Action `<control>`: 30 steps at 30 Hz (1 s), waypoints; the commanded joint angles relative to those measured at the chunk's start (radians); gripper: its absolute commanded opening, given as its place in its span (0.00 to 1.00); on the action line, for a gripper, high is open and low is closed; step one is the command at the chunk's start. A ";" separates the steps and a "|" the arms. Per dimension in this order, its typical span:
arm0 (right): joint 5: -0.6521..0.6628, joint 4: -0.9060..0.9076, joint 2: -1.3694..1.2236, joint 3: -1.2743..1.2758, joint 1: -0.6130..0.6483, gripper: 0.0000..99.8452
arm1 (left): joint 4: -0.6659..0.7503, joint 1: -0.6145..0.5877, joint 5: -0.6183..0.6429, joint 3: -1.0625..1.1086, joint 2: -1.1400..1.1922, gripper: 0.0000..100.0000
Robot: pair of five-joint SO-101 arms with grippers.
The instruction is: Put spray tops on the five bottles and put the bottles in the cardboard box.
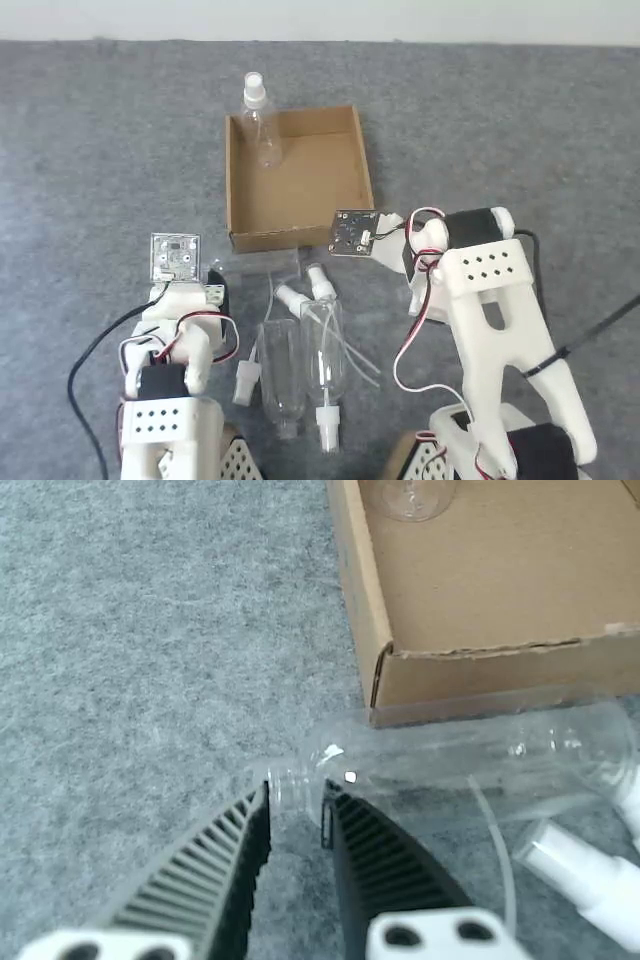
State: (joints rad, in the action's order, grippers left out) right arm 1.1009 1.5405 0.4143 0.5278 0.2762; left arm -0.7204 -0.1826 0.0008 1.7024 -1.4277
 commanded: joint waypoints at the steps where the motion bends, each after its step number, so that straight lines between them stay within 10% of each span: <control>1: 0.028 -0.018 0.036 -0.009 0.005 0.39 | -0.005 -0.003 -0.008 -0.010 -0.025 0.08; 23: 0.069 -0.225 -0.418 -0.083 -0.065 0.38 | -0.005 -0.003 -0.008 -0.010 -0.025 0.08; 30: 0.068 -0.234 -0.449 -0.084 -0.068 0.15 | -0.005 -0.003 -0.008 -0.010 -0.025 0.08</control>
State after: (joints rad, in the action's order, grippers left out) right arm 1.1592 1.3042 -0.0506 0.5033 0.2225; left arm -0.7204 -0.1826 0.0008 1.7024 -1.4277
